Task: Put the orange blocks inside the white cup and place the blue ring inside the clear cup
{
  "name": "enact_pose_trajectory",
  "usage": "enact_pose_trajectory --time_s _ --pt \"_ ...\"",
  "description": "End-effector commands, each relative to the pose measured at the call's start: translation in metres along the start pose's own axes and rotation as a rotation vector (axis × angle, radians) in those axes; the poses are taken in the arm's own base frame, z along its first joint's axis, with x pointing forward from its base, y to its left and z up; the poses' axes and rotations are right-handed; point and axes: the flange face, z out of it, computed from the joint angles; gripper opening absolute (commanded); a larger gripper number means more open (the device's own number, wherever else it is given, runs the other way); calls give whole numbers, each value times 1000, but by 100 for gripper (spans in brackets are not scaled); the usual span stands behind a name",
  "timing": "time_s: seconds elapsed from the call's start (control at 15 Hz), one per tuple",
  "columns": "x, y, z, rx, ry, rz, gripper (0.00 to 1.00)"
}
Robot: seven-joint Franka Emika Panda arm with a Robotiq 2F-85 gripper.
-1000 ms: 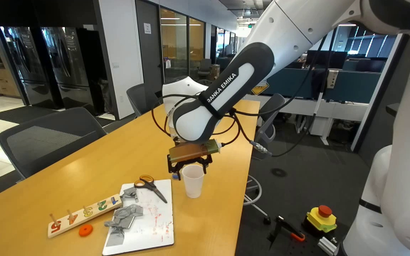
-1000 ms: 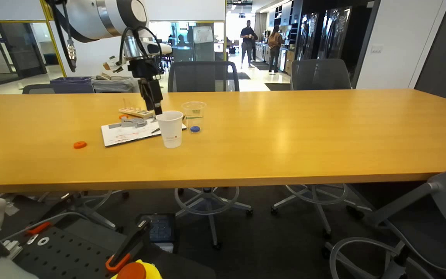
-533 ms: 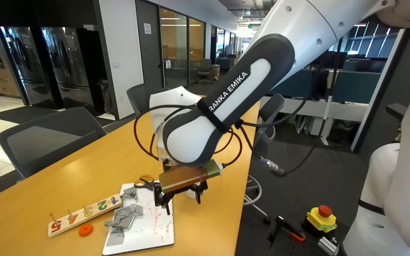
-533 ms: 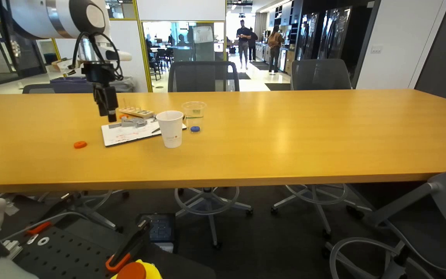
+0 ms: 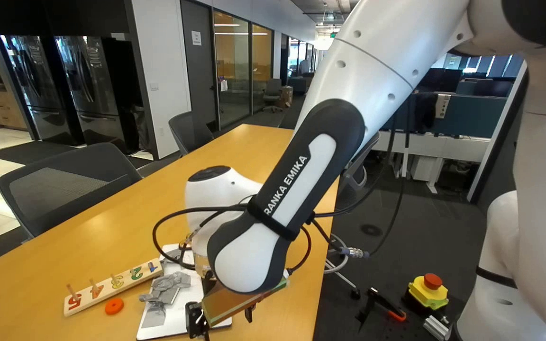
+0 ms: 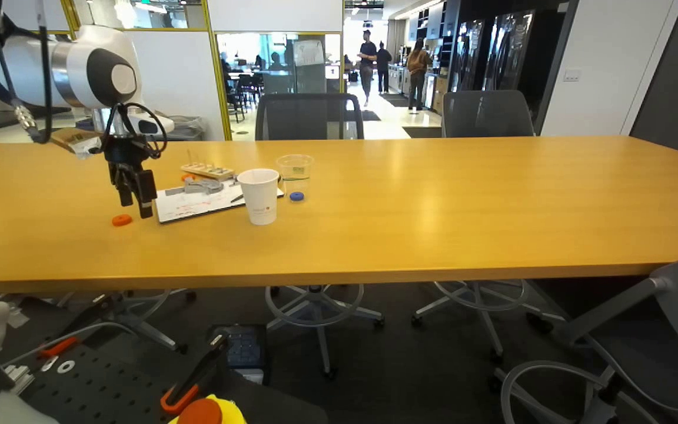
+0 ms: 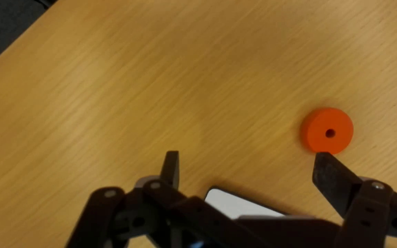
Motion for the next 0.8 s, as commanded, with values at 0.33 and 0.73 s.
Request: enact_pose_trajectory --time_s 0.33,0.73 --pt "13 -25 26 56 39 -131 100" --pt "11 -34 24 92 35 -180 100"
